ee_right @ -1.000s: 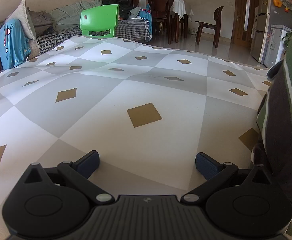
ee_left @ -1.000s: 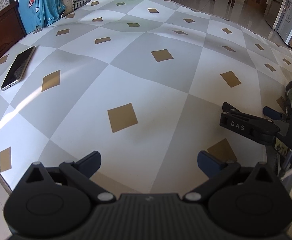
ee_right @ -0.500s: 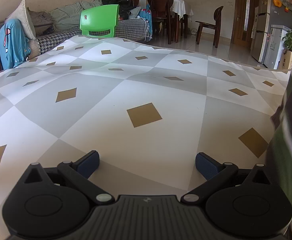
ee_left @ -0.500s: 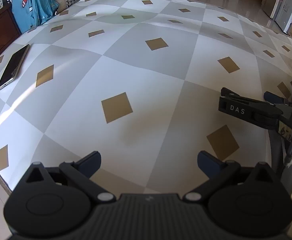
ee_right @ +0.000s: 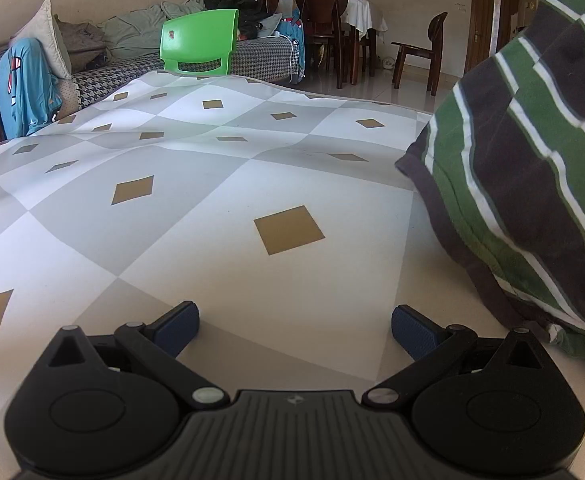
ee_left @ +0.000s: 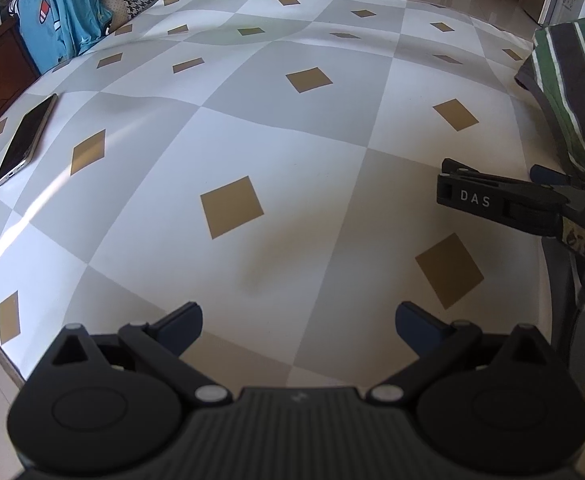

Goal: Fold clothes

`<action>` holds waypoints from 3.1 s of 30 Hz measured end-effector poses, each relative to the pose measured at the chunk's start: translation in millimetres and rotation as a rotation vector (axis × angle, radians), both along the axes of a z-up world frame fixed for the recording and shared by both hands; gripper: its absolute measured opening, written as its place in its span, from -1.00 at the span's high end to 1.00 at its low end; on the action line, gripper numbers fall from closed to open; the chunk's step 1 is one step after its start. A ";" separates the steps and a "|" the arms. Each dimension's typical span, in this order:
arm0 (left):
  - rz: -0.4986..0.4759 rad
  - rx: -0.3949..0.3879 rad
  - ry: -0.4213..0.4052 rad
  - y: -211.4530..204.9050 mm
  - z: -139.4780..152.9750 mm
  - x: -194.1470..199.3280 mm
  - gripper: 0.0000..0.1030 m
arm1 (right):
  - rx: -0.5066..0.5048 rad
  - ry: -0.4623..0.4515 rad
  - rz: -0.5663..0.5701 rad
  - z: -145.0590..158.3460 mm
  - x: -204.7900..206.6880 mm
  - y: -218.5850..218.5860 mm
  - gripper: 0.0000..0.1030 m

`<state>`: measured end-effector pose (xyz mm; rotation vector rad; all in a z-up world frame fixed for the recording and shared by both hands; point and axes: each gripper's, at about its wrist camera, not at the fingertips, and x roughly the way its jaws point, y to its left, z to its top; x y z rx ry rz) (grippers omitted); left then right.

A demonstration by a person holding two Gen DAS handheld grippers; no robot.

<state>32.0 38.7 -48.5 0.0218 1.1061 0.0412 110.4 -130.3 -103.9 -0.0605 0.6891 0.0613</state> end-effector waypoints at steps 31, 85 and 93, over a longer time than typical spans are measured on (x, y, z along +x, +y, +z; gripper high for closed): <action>-0.028 -0.011 0.002 -12.5 -4.1 4.6 -1.00 | 0.000 0.000 0.000 -0.1 0.0 -0.1 -1.00; -0.034 -0.042 0.041 -16.9 -11.5 -8.5 -1.00 | 0.000 0.000 0.000 -0.1 -0.7 -1.1 -1.00; -0.051 -0.062 0.019 -18.7 -5.8 -12.1 -1.00 | 0.000 0.000 0.000 -0.1 -0.8 -1.1 -1.00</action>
